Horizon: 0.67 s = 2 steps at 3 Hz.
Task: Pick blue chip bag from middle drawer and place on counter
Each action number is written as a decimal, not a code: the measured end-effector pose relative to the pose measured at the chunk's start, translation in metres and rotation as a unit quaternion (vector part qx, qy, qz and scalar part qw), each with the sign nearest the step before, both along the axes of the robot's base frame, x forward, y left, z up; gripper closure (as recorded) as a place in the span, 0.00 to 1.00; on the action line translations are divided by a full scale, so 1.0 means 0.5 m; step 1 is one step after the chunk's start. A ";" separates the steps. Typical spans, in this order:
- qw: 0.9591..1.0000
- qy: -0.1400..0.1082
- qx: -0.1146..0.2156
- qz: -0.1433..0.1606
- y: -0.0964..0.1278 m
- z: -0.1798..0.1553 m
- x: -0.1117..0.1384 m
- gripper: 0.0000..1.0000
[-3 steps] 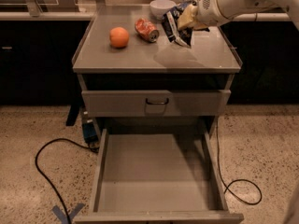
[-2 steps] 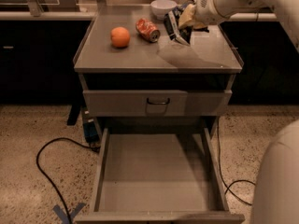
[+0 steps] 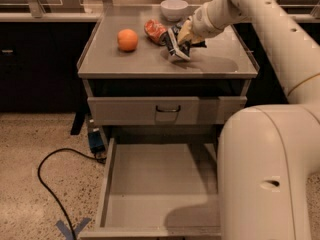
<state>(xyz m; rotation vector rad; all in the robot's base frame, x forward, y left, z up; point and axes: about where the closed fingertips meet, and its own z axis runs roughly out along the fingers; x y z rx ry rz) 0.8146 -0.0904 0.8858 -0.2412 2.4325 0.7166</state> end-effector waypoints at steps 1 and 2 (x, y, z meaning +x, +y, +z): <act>1.000 0.019 0.003 0.008 0.022 -0.054 0.026 1.00; 1.000 0.021 0.004 0.008 0.025 -0.062 0.031 0.82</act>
Offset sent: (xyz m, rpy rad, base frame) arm 0.0122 0.0106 -0.0255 0.0058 0.0365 0.0143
